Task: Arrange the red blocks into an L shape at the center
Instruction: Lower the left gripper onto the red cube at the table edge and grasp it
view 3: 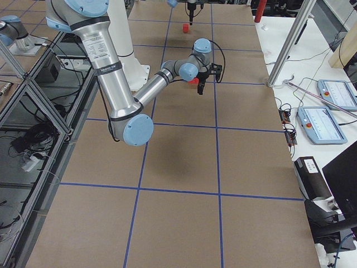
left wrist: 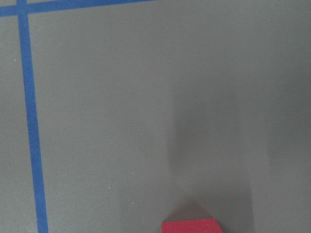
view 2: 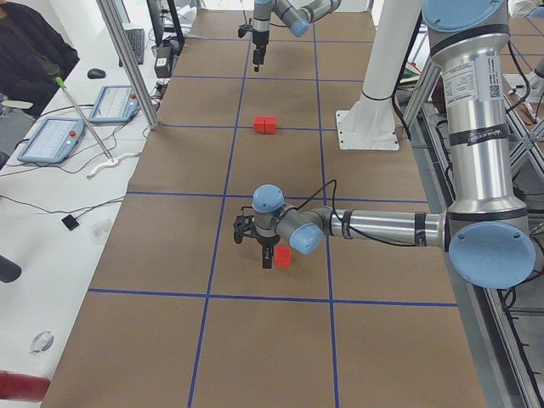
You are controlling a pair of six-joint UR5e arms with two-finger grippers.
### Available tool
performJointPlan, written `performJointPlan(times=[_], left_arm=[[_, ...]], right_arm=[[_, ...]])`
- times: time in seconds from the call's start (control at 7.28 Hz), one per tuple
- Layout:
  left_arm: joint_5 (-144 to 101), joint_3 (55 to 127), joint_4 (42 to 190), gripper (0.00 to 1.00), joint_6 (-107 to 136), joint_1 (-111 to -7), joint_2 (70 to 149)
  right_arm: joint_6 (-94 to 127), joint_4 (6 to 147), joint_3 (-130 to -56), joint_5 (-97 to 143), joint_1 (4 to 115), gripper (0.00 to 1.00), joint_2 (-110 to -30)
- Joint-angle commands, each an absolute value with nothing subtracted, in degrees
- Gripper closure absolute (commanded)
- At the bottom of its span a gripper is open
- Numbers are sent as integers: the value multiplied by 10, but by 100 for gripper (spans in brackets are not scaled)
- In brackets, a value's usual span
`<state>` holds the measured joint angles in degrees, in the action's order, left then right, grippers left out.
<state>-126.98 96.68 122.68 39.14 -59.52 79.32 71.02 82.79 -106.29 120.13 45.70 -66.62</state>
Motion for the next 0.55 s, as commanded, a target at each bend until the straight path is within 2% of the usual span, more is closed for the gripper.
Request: performJointPlan(times=[0.0,0.27,0.41], left_arm=[[-1269,955,1229,1,392,-564,795],[-1269,950,1229,3,392,-556,794],[-1269,934,1230,8,386,-553,795]], right_arm=[[710,828,-1062,1201,457,0,-666],[710,828,-1062,1201,456,0,-666],[710,827,-1062,1201,456,0,-666]])
